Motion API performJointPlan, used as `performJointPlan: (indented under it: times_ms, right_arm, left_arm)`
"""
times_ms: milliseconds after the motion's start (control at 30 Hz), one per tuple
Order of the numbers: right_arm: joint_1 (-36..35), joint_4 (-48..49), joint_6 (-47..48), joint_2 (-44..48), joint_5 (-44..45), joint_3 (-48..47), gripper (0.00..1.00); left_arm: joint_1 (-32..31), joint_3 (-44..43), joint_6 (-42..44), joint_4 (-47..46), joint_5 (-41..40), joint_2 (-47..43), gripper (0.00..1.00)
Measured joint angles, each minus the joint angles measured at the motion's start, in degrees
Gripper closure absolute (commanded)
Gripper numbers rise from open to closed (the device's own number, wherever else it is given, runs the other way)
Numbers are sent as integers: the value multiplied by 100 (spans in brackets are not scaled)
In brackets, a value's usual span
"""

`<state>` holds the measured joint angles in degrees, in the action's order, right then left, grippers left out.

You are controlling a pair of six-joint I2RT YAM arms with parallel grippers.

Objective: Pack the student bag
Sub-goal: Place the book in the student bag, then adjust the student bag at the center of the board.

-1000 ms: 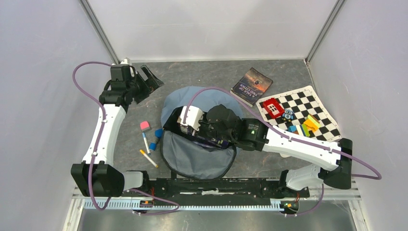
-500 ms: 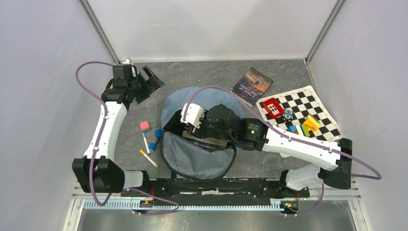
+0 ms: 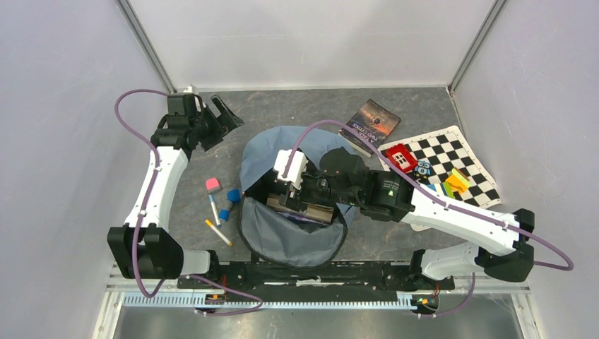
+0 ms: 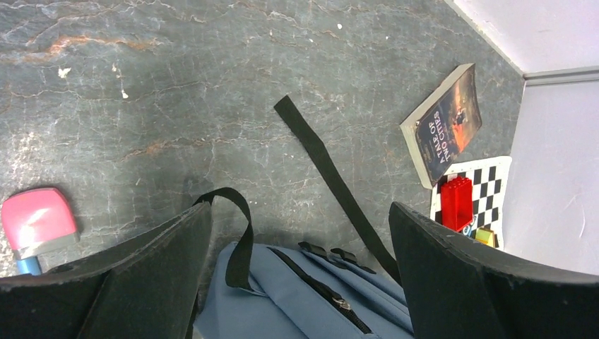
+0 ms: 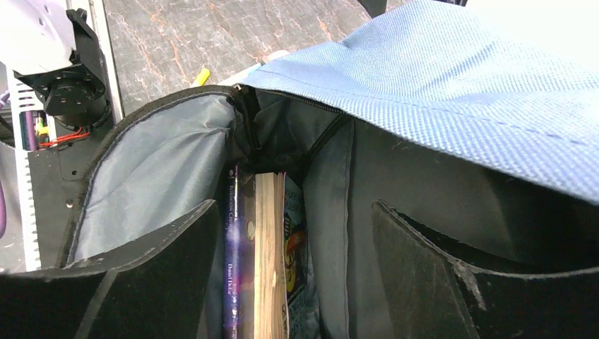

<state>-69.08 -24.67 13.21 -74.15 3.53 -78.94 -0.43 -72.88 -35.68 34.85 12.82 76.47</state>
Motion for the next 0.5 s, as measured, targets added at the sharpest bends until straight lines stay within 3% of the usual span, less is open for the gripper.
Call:
performJointPlan:
  times_ms: [200,500]
  right_arm:
    - [0,-179,7,33,2,-74,8]
    - [2,-120,-197,98,-723,-68,4]
  left_arm:
    - [0,0,0,-94,116,4,0]
    - [0,0,-2,-129,131,109,0]
